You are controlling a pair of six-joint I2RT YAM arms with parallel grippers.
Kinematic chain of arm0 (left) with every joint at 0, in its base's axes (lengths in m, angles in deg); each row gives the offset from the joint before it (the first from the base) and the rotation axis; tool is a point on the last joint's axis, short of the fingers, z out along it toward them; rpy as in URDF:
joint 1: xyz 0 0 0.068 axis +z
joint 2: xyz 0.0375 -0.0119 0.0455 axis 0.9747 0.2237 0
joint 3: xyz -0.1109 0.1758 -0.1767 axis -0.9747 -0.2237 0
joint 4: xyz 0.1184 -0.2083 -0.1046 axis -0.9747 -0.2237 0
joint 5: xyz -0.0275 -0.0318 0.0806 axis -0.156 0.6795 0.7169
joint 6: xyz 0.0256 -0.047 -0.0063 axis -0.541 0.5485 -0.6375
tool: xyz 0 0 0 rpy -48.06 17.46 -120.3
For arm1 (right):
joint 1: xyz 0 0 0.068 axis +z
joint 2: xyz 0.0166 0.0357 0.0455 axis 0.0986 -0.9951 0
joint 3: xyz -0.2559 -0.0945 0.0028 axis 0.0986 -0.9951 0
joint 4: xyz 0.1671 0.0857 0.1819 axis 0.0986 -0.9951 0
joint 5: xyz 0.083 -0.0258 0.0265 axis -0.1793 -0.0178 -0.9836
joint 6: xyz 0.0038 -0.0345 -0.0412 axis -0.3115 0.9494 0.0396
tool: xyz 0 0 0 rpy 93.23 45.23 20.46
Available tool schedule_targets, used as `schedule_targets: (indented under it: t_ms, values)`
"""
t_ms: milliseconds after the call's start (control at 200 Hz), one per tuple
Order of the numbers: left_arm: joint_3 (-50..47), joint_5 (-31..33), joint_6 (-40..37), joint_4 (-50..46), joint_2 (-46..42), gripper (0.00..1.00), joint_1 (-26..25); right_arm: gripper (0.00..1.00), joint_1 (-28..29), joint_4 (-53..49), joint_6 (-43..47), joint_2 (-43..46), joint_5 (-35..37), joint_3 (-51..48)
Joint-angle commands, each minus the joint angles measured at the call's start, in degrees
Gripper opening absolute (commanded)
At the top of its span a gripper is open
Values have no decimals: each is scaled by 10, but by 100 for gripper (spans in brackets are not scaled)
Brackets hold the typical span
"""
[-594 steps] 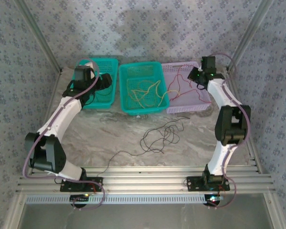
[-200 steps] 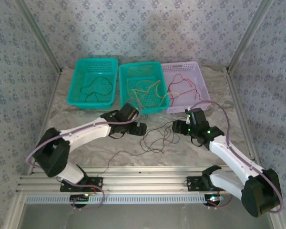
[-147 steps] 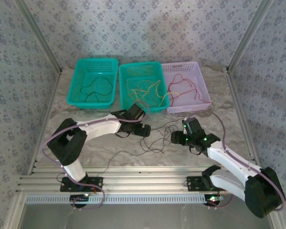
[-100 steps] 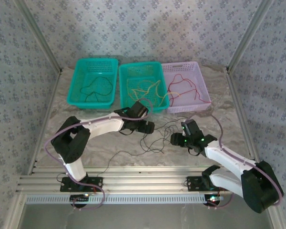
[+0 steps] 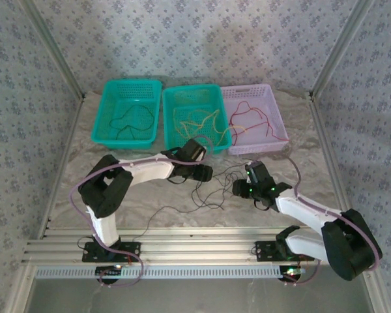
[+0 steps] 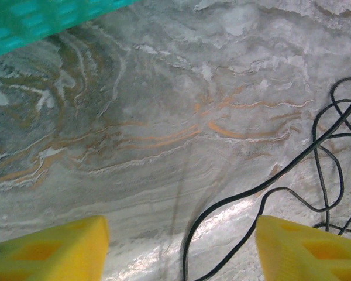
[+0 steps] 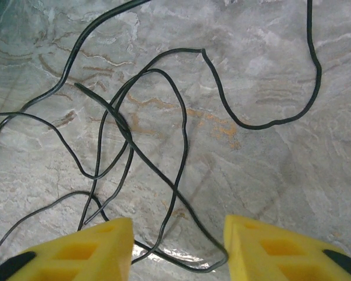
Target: Untangle the cables
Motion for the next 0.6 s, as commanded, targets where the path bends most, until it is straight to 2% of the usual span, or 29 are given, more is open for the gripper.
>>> schedule_targets:
  t_ms: [0,155,325,395,595]
  values:
    - [4,-29,0,-5,25,59,-6,44,1,12,-3,-5,14,-11]
    - [-7,-49,-9,-5,16,59,-8,43,-3,13,-2,-4,16,-9]
    - [-14,-57,-37,-46,8,55,-23,39,-9,11,0,1,16,-7]
    - [-21,-52,-39,-54,8,49,-30,34,-10,13,0,1,16,-7]
    - [-33,-23,-44,-63,9,42,-32,27,-12,17,-1,-2,15,-7]
